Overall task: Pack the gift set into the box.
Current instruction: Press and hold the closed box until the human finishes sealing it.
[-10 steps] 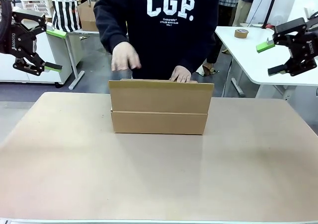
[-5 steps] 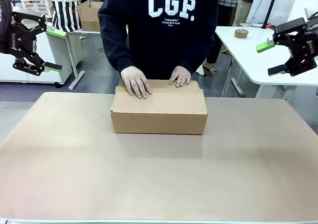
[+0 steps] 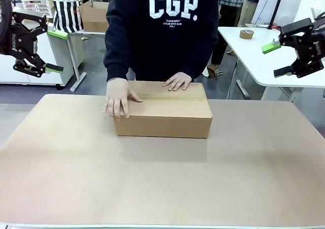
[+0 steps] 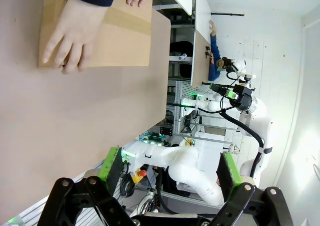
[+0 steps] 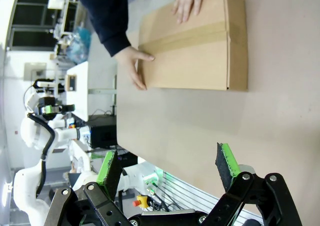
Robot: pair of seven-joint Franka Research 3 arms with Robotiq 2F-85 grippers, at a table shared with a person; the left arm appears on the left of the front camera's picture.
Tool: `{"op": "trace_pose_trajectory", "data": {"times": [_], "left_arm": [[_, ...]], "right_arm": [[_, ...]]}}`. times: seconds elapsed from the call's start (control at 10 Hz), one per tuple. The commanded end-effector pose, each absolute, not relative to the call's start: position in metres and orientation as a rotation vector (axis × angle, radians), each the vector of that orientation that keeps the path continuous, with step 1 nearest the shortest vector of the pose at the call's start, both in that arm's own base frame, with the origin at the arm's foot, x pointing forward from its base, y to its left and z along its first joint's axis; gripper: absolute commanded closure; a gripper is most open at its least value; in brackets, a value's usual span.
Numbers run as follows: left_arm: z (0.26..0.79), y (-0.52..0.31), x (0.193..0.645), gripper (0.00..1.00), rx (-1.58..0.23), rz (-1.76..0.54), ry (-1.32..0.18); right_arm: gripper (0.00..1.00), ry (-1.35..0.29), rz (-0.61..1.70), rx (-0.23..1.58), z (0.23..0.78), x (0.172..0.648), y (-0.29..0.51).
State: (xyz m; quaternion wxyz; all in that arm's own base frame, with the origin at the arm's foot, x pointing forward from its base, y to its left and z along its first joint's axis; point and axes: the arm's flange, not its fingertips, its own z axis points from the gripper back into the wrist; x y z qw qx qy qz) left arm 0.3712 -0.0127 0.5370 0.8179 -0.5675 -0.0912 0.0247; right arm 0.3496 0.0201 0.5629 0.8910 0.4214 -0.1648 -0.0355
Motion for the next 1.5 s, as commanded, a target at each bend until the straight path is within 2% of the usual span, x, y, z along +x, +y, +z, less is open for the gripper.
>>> {"op": "trace_pose_trajectory", "data": {"times": [0.0,1.4], "left_arm": [[0.5399,-0.0097,0.3698,0.00,-1.208,0.053,-0.178],[0.5399,-0.0097,0.3698,0.00,-1.208,0.053,-0.178]], "right_arm": [[0.00,-0.328,-0.083,0.861,0.5687,0.3492,0.0188],[0.00,-0.328,-0.083,0.861,0.5687,0.3492,0.0188]]}}
